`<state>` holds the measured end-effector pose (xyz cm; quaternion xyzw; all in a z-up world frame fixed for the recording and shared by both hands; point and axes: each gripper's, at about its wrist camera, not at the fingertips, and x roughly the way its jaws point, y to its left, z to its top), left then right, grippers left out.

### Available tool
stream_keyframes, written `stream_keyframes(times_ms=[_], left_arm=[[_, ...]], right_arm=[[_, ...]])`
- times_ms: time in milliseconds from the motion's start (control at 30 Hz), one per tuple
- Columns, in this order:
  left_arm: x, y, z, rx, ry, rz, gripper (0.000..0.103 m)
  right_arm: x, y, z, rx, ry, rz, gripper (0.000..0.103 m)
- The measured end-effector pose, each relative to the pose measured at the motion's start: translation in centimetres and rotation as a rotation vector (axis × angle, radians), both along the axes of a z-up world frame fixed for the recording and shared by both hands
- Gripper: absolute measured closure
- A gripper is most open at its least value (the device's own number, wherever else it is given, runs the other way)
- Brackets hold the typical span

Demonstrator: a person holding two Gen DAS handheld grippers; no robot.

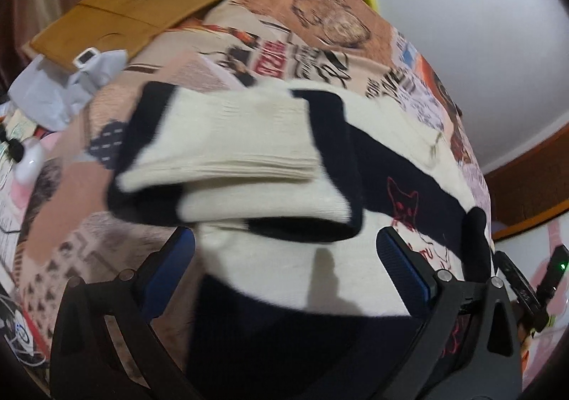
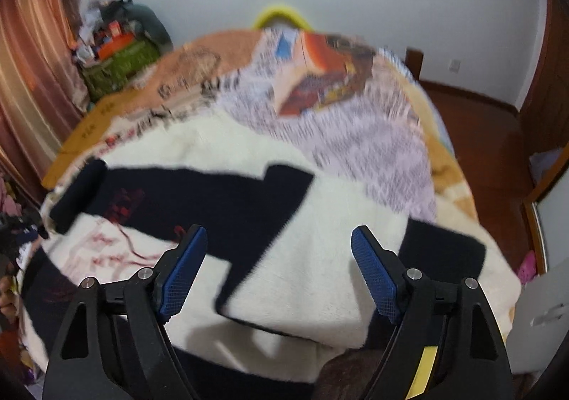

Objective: Fold small clothes

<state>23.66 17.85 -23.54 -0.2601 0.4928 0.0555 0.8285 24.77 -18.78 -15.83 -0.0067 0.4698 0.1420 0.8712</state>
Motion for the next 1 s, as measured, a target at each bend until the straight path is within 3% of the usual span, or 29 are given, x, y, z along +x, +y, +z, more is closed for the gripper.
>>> stream_keyframes(times_ms=[133,200,300,367,400,500,567,600,667,767,1000], left_arm=[[1.9,-1.6,-0.8,-0.024,0.024,-0.052,0.000],[2.8,-2.1,-1.1,-0.001,0.037,-0.058,0.000],[3.7,-2.0,-1.1,0.009,0.023,-0.056,0.011],[4.2,-1.6,-0.8,0.010,0.004,-0.043,0.029],[4.3,-1.3,-0.7,0.023,0.001,-0.031,0.033],[4.9,-0.6,-1.0,0.073,0.018,-0.006,0.063],[5.2,-0.5,-0.9,0.082,0.014,-0.013,0.085],[5.1,-0.5,-0.5,0.125,0.007,-0.007,0.090],[5.1,-1.1,0.8,0.267,-0.019,-0.005,0.092],[5.0,-1.6,3.5,0.391,-0.095,-0.007,0.093],[6.1,-1.7,8.3,0.464,-0.179,-0.001,0.094]], right_arm=[[0.6,1.0,-2.5,0.006,0.093,0.037,0.022],[0.5,1.6,-3.5,-0.046,0.095,0.065,0.022],[0.6,1.4,-3.6,-0.075,0.083,0.074,0.031],[0.7,0.7,-3.2,-0.067,0.064,0.066,0.045],[0.7,0.3,-3.0,-0.060,0.059,0.063,0.055],[0.9,-1.3,-2.9,-0.027,0.061,0.050,0.077],[1.1,-2.0,-3.0,-0.005,0.059,0.044,0.084],[1.0,-2.6,-2.8,0.003,0.056,0.036,0.086],[0.6,-3.6,-2.1,0.005,0.033,0.008,0.089],[0.2,-4.9,-0.9,-0.010,-0.009,-0.036,0.090],[-1.1,-9.6,0.2,-0.038,-0.038,-0.154,0.091]])
